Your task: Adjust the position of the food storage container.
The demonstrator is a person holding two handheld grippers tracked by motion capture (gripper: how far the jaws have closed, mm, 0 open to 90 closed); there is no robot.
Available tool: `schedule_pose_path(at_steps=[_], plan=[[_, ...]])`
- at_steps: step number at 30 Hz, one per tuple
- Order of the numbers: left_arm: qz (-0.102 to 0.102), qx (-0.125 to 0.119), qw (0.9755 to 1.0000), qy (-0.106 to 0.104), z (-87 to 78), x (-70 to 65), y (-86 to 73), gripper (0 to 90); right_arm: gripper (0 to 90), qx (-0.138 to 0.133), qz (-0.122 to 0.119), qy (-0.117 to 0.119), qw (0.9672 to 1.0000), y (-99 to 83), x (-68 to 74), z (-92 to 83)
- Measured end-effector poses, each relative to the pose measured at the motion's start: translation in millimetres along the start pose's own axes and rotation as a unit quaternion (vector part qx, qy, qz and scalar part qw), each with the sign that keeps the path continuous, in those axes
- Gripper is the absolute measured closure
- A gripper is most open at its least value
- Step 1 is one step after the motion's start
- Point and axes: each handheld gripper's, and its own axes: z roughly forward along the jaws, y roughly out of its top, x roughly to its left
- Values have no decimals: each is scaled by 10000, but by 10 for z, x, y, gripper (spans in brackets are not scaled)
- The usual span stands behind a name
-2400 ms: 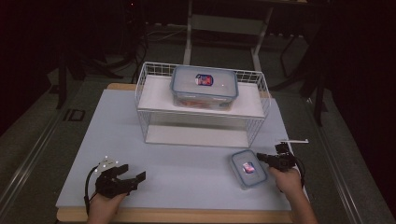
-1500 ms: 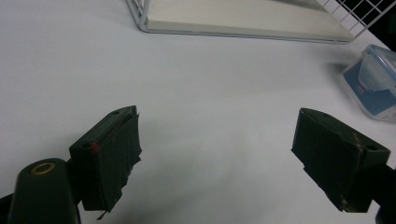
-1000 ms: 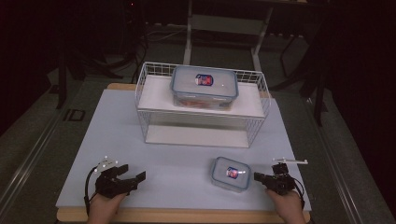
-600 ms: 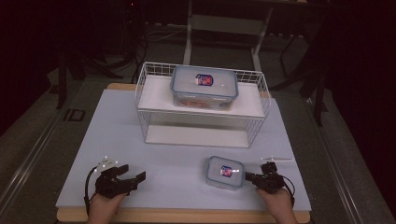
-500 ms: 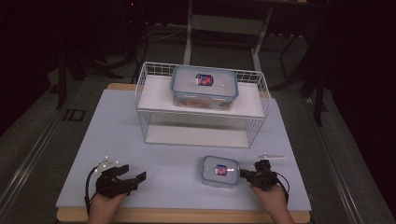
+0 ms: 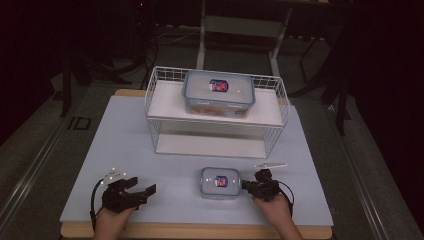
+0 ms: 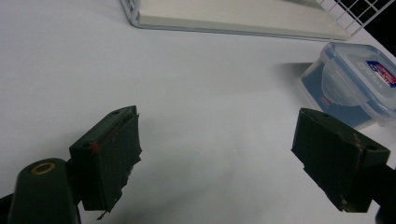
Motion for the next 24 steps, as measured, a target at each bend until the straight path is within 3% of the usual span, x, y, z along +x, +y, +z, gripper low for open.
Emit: schedule_pose_path(at_steps=[5, 9, 13, 17, 18, 20, 24], plan=[[-37, 28, 10000, -14, 13, 5, -1, 156, 890, -167, 173, 137, 9996, -2, -56, -66], [-42, 38, 10000, -21, 20, 2, -2, 156, 871, -169, 246, 102, 9995, -12, -85, -83], [-153, 81, 9998, -73, 32, 12, -12, 156, 844, -210, 500, 86, 9985, -58, -163, -109], [-213, 188, 9996, -50, 54, -4, -8, 155, 724, -226, 779, 178, 9965, -84, -246, -152], [-242, 220, 9994, -58, 59, -8, -5, 155, 646, -224, 838, 152, 9961, -87, -259, -165], [-369, 284, 9988, -118, 79, -23, 6, 155, 589, -201, 1031, 141, 9944, -92, -288, -186], [-630, 522, 9959, -378, 146, -49, 26, 154, 453, -163, 1198, 25, 9927, -98, -304, -231]])
